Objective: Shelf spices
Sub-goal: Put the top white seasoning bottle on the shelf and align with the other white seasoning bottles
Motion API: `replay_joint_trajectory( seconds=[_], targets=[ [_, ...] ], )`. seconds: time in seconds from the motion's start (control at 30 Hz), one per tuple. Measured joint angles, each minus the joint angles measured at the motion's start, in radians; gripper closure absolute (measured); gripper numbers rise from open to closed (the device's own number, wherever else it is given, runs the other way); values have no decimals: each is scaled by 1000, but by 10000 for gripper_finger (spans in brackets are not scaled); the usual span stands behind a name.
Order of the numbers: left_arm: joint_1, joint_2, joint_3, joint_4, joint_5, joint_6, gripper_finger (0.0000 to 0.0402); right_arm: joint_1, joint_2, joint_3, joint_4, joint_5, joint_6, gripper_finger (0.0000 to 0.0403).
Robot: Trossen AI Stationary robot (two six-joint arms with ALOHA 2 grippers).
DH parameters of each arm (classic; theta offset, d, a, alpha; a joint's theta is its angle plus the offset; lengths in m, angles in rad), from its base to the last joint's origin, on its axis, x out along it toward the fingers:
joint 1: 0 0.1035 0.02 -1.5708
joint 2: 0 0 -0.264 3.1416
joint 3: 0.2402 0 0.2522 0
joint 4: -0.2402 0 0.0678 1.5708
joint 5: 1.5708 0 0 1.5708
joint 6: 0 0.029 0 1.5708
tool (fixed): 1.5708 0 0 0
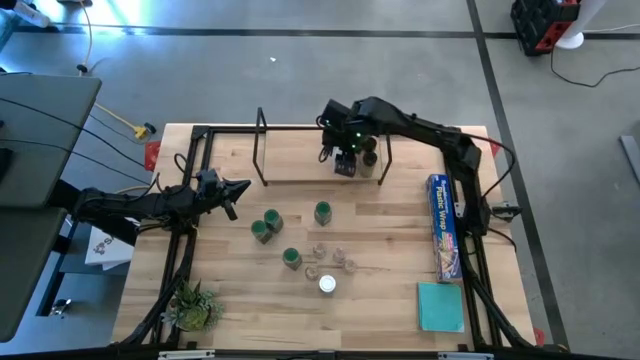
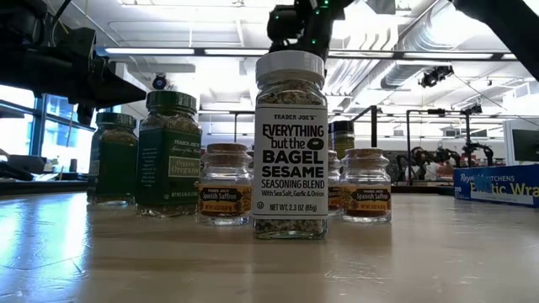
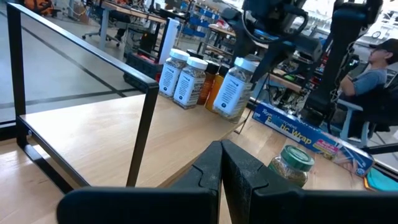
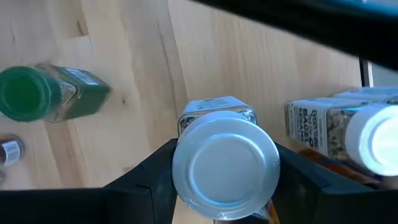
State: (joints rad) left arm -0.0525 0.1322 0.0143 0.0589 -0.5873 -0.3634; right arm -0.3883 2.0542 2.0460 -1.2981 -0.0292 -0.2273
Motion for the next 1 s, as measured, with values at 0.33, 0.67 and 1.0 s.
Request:
replay_joint_trajectory(
  seconds=[0.33,0.67,1.0],
  targets=[
    [0,0,0,0,0,0,396,-11,35,0,-2,76,-78,211],
    [0,0,0,0,0,0,396,-44,50,0,3,81,-93,192],
    [0,0,0,0,0,0,396,-64,63,0,1,79,-96,189]
  ],
)
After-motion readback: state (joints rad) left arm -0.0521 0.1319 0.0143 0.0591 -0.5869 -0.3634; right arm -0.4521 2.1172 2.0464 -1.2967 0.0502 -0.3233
